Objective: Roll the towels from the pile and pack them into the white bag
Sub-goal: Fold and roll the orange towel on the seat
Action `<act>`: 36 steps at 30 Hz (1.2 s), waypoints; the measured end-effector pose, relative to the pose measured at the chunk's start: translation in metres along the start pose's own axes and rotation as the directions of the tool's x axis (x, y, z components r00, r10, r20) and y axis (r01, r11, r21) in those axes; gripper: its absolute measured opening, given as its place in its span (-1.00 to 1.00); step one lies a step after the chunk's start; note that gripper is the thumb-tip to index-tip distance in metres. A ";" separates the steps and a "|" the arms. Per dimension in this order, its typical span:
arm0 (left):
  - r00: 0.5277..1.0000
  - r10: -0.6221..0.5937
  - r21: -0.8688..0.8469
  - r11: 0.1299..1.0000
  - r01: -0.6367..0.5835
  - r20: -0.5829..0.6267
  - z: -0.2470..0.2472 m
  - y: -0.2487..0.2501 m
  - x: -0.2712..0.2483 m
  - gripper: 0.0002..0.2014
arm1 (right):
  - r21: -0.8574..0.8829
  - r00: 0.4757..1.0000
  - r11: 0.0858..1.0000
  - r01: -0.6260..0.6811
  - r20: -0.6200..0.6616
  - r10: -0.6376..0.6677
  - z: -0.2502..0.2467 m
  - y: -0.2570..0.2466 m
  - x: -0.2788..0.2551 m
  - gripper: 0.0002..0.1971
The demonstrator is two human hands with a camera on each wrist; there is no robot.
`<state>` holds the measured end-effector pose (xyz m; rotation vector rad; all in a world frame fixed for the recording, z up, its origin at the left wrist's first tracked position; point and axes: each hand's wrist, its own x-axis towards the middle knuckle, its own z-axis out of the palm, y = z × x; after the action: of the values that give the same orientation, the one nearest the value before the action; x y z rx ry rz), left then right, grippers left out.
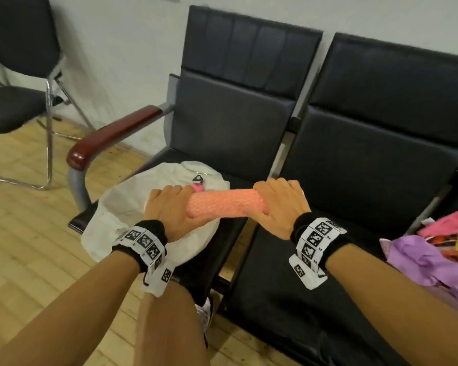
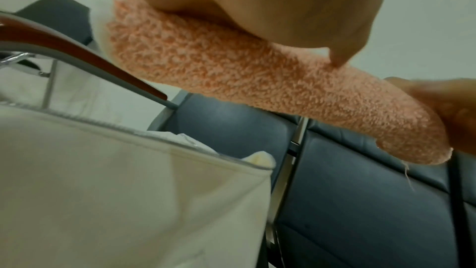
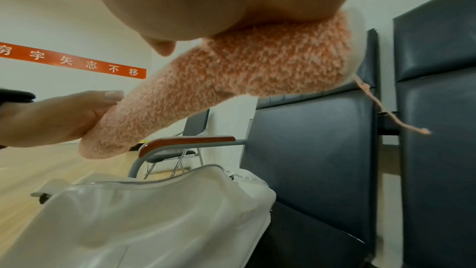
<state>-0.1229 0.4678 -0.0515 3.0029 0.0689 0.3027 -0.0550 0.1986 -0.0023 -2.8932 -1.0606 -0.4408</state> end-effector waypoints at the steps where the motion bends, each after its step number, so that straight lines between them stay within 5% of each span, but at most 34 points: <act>1: 1.000 -0.016 -0.032 0.999 0.016 -0.001 0.002 -0.011 0.002 -0.32 | 0.001 1.000 1.000 0.010 0.007 -0.010 0.002 -0.006 0.013 -0.50; 5: 0.996 -0.090 -0.140 0.986 0.090 0.008 0.019 -0.047 0.010 -0.43 | -0.075 0.998 0.996 0.056 0.030 -0.054 0.015 -0.024 0.059 -0.64; 9: 0.985 -0.160 -0.235 0.957 0.172 0.069 0.040 -0.061 0.019 -0.44 | -0.184 0.995 0.978 0.100 0.029 -0.097 0.033 -0.034 0.094 -0.55; 15: 0.928 -0.184 -0.191 0.948 0.254 0.325 0.074 -0.082 0.000 -0.27 | -0.198 0.977 0.957 0.212 0.073 -0.201 0.069 -0.067 0.118 -0.63; 18: 0.903 -0.215 -0.122 0.953 0.277 0.371 0.080 -0.096 -0.020 -0.31 | -0.124 0.957 0.955 0.269 0.143 -0.251 0.090 -0.095 0.121 -0.70; 21: 0.907 -0.251 -0.071 0.954 0.290 0.338 0.075 -0.102 -0.034 -0.18 | 0.010 0.911 0.947 0.322 0.270 -0.312 0.103 -0.124 0.126 -0.48; 26: 0.920 -0.311 -0.049 0.942 0.331 0.238 0.071 -0.099 -0.041 -0.22 | 0.139 0.871 0.906 0.399 0.252 -0.422 0.128 -0.166 0.128 -0.58; 30: 0.892 -0.341 -0.108 0.916 0.386 0.297 0.074 -0.099 -0.041 -0.29 | 0.217 0.837 0.856 0.470 0.200 -0.510 0.142 -0.185 0.131 -0.68; 33: 0.908 -0.290 -0.034 0.949 0.314 0.302 0.076 -0.098 -0.043 -0.38 | 0.194 0.811 0.881 0.431 0.344 -0.473 0.148 -0.175 0.132 -0.81; 36: 0.924 -0.229 0.044 0.973 0.227 0.307 0.074 -0.091 -0.043 -0.46 | 0.011 0.780 0.921 0.390 0.527 -0.336 0.164 -0.137 0.123 -0.55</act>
<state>-0.1528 0.5470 -0.1438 2.9667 0.3861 -0.1945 -0.0112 0.4018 -0.1353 -2.9593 -1.7324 0.3399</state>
